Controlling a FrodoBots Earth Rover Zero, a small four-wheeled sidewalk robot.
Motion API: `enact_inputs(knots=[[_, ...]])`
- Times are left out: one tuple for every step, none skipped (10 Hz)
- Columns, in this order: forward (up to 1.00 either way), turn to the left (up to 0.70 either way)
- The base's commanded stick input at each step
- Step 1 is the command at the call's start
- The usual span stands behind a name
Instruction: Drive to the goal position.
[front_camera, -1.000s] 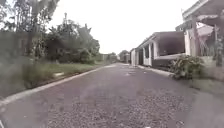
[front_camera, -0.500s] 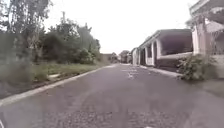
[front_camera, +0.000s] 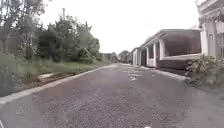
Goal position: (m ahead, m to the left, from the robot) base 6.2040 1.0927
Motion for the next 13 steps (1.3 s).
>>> enact_inputs(knots=[[1.0,0.0],[1.0,0.0],[1.0,0.0],[1.0,0.0],[1.0,0.0],[1.0,0.0],[1.0,0.0],[1.0,0.0],[1.0,0.0],[1.0,0.0],[1.0,0.0],[1.0,-0.08],[1.0,-0.27]])
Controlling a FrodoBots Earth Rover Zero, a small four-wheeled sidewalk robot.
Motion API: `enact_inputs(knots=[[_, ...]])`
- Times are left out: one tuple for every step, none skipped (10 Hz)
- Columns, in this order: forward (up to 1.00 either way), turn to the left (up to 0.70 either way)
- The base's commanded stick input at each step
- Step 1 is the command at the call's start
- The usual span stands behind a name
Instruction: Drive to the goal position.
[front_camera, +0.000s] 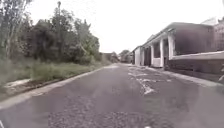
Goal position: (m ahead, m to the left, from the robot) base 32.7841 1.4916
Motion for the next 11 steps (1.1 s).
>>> enact_inputs(knots=[[1.0,-0.24],[1.0,0.0],[1.0,0.0],[1.0,0.0],[1.0,0.0],[1.0,0.0],[1.0,0.0],[1.0,0.0],[1.0,0.0],[1.0,0.0],[1.0,0.0]])
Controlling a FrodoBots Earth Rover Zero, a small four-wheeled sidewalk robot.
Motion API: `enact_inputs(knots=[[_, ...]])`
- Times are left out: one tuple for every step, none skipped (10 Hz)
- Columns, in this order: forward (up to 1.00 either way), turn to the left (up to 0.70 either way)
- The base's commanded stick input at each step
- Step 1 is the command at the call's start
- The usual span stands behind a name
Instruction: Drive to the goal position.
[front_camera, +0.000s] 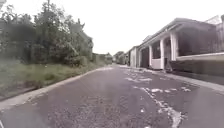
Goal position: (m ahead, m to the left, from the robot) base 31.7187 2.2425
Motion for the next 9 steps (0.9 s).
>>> enact_inputs(knots=[[1.0,0.0],[1.0,0.0],[1.0,0.0],[1.0,0.0],[1.0,0.0],[1.0,0.0],[1.0,0.0],[1.0,0.0],[1.0,0.0]])
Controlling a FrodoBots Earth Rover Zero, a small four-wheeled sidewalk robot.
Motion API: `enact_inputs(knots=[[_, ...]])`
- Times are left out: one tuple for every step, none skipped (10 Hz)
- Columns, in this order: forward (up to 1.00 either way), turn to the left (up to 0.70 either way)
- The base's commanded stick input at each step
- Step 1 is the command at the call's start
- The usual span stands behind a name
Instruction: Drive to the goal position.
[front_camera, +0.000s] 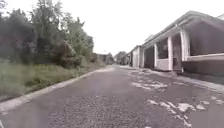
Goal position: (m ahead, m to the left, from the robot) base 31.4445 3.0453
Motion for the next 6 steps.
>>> enact_inputs(knots=[[1.0,-0.09],[1.0,-0.4],[1.0,-0.37],[1.0,0.0],[1.0,0.0],[1.0,0.0]])
